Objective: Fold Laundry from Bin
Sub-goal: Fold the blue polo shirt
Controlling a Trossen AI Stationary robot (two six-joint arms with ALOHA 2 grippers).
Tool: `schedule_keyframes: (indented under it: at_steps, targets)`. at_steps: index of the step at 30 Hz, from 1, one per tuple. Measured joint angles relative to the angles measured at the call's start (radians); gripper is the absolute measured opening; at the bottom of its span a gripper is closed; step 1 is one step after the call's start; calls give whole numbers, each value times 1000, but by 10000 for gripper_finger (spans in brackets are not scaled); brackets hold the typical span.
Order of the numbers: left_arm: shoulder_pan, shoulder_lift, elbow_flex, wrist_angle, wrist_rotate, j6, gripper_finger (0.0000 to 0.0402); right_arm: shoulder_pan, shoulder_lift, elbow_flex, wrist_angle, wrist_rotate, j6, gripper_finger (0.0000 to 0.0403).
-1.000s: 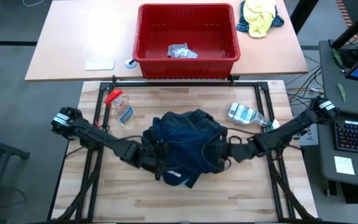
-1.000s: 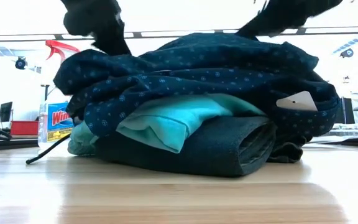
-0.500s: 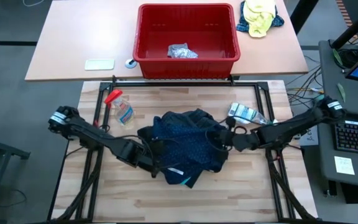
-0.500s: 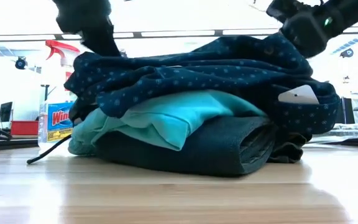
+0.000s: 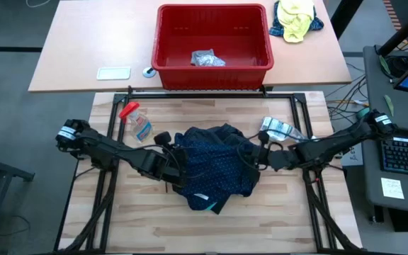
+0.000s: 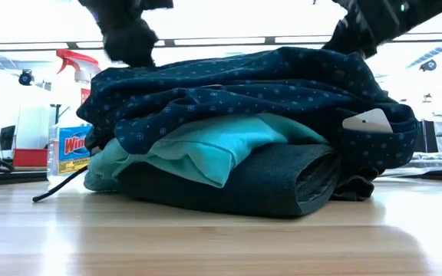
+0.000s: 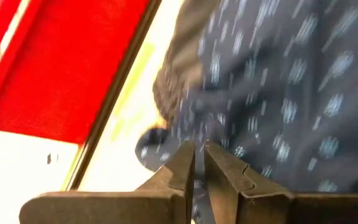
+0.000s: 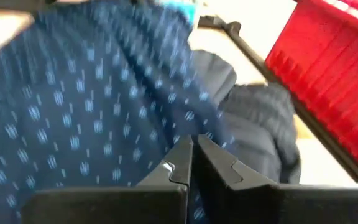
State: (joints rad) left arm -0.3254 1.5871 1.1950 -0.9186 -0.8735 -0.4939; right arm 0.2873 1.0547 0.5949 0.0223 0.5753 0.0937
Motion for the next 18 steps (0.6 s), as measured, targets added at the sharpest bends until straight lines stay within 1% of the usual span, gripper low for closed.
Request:
schedule_keyframes:
  at_steps: [2, 4, 6, 8, 11, 14, 16, 18]
  targets:
    - [12, 0, -48, -1, 1, -45, 20, 0, 31, 0, -31, 23, 20, 12]
    - [16, 0, -83, -22, 9, -103, 20, 0, 53, 0, -95, 95, 54, 12]
    - [18, 0, -101, -71, 44, -173, 20, 0, 58, 0, -173, 175, 103, 12]
    - [18, 0, -104, -143, 76, -250, 20, 0, 53, 4, -231, 211, 138, 12]
    - [14, -5, -88, -255, 104, -340, 20, 2, 16, 15, -257, 210, 142, 12]
    - [11, -8, -32, -368, 125, -391, 20, 3, -32, 41, -276, 198, 134, 12]
    - [2, -8, 13, -419, 130, -398, 20, 2, -66, 71, -317, 159, 142, 12]
    - [-11, -8, 62, -426, 131, -378, 20, 2, -99, 108, -372, 104, 174, 12]
